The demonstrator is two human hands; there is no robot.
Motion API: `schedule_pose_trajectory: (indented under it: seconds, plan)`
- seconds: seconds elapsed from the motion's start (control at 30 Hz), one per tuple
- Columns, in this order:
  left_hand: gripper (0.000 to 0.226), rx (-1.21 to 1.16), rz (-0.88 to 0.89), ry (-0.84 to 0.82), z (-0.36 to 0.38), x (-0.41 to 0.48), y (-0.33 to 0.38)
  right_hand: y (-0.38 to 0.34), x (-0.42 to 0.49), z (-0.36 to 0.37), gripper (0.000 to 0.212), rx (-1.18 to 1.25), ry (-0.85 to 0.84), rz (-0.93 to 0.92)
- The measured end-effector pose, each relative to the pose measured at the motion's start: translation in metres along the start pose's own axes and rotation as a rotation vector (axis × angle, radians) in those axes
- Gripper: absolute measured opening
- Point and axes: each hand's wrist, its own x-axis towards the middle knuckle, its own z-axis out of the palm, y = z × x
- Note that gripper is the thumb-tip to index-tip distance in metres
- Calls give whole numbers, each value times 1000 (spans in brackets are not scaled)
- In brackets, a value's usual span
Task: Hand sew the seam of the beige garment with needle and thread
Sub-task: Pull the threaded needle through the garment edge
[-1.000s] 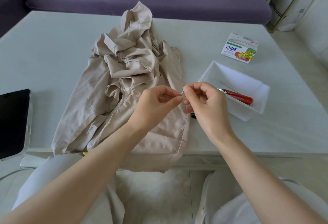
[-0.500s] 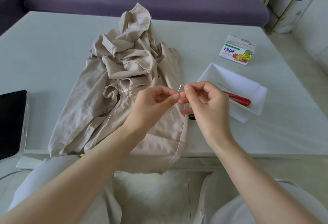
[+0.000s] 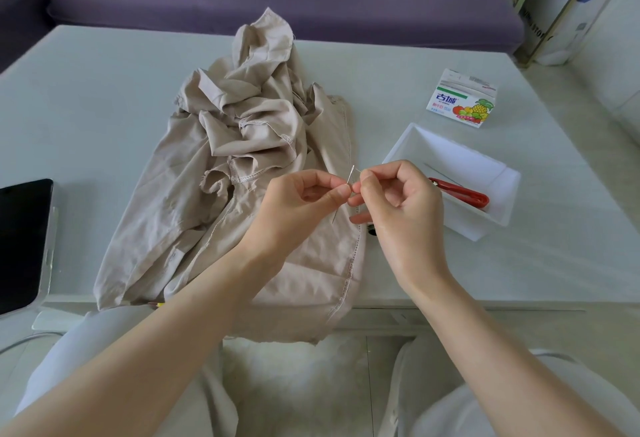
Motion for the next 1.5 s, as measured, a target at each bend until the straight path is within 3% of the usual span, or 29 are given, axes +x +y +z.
schedule_pose_trajectory:
  seconds: [1.17,1.5]
  plan:
    - [7,-76,-1,-46,-1,1,0,1,-3,-3,21,-74,19,-122]
    - [24,-107,-4,-57,-1,2,0,5,-2,-3,17,-117,38,-182]
